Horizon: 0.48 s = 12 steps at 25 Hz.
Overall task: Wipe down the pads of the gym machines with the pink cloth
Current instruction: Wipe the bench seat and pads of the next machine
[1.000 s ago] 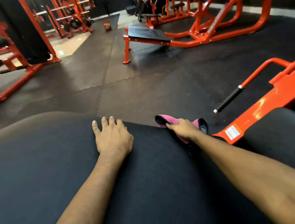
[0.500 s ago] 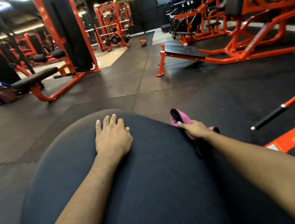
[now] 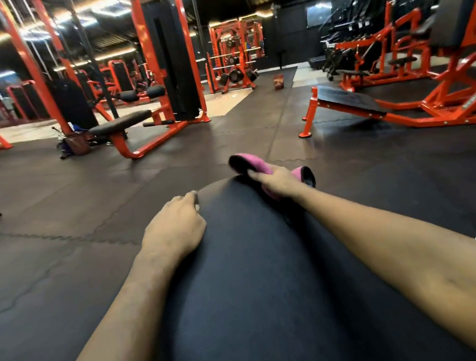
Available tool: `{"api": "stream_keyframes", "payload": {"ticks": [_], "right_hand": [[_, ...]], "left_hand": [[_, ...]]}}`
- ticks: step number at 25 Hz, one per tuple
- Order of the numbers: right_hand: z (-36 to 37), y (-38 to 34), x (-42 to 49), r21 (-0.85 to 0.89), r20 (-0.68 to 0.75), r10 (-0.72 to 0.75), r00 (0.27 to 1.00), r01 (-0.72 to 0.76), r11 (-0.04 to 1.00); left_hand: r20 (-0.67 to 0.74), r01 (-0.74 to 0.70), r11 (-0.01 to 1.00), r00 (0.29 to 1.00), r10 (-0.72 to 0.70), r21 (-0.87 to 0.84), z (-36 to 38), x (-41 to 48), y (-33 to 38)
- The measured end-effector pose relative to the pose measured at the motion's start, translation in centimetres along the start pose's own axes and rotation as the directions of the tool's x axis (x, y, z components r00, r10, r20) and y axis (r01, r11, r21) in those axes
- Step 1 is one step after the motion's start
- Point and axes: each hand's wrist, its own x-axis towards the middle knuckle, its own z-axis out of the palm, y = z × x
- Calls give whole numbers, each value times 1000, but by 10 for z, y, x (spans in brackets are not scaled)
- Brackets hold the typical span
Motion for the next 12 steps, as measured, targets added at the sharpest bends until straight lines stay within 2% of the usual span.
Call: {"api": "stream_keyframes", "payload": {"ticks": [2, 4, 9, 12], "right_hand": [[-13, 11, 1, 54, 12, 131, 991, -131, 990], [-18, 2, 6, -27, 12, 219, 976, -219, 975], [21, -82, 2, -193, 120, -50, 991, 73, 978], [32, -89, -8, -238, 119, -77, 990, 104, 966]], "left_hand": [[9, -17, 998, 1000, 18, -63, 0, -11, -5], [-14, -13, 997, 1000, 12, -82, 3, -23, -6], [-114, 15, 992, 993, -30, -129, 4, -30, -1], [-147, 40, 988, 987, -63, -151, 2, -33, 1]]}}
